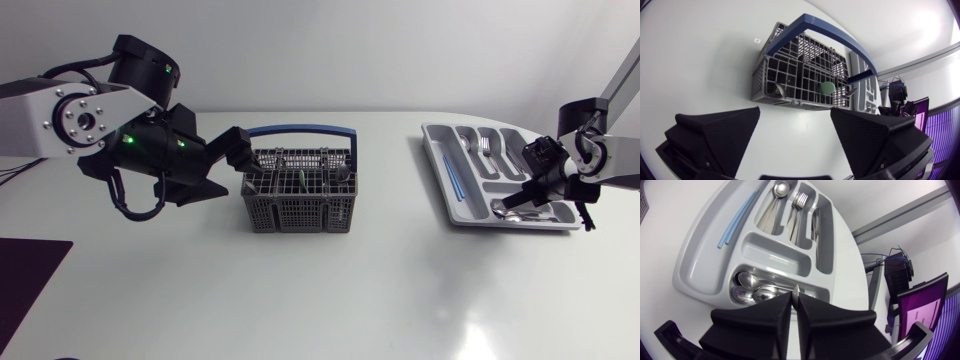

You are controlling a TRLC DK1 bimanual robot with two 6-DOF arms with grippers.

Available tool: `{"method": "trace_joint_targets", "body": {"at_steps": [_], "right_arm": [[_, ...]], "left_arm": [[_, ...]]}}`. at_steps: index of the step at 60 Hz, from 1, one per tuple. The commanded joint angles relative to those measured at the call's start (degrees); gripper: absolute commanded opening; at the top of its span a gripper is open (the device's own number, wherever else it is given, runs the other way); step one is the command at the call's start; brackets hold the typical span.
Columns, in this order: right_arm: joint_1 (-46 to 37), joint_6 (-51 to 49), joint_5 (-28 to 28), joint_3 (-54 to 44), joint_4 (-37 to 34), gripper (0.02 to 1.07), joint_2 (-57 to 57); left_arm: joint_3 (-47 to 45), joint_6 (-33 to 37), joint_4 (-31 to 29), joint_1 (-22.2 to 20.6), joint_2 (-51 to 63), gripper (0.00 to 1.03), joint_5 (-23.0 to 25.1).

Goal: Unload the cutlery basket into the drawer organizer.

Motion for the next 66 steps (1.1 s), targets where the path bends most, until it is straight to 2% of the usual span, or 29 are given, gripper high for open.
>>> {"method": "trace_joint_targets", "body": {"at_steps": [1, 7, 8, 11, 24, 34, 46, 58, 60, 66], "right_arm": [[-0.15, -1.06, 1.73, -0.82, 1.97, 0.39, 1.68], [0.38, -0.62, 3.4, -0.82, 2.15, 0.79, 2.47], [0.64, -0.18, 4.01, -0.82, 2.15, 0.96, 2.47], [0.9, 0.17, 4.27, -0.82, 2.15, 1.03, 2.38], [2.84, 1.93, 4.8, -1.17, 0.66, 1.03, -0.78], [6.09, 4.04, 5.51, -2.22, -1.01, 1.03, -4.65], [13.3, 8.87, 5.94, -2.31, -6.37, 1.03, -10.18], [21.47, 13.97, 5.94, -2.05, -11.38, 1.03, -13.35], [22.79, 14.85, 5.94, -2.05, -11.74, 1.03, -13.79], [26.13, 17.05, 5.94, -1.96, -13.14, 1.03, -14.4]], "left_arm": [[-1.27, -2.62, -0.01, 0.13, -0.99, 0.99, -1.08], [-0.56, -3.15, -1.33, -0.22, -0.99, 0.99, -2.75], [0.05, -3.5, -2.38, -0.31, -0.9, 0.99, -2.93], [0.75, -4.03, -3.26, -0.31, -0.81, 0.99, -3.19], [3.39, -5.87, -6.51, -1.19, 0.15, 0.99, -6.7], [5.24, -8.86, -7.74, -1.98, 1.39, 0.99, -6.88], [7.35, -13.96, -8.27, -2.77, 3.49, 0.96, -7.32], [9.45, -14.93, -10.47, -2.77, 5.16, 0.96, -8.02], [9.54, -15.19, -10.73, -2.77, 5.34, 0.95, -8.11], [10.07, -16.51, -12.05, -2.95, 5.78, 0.79, -9.87]]}}
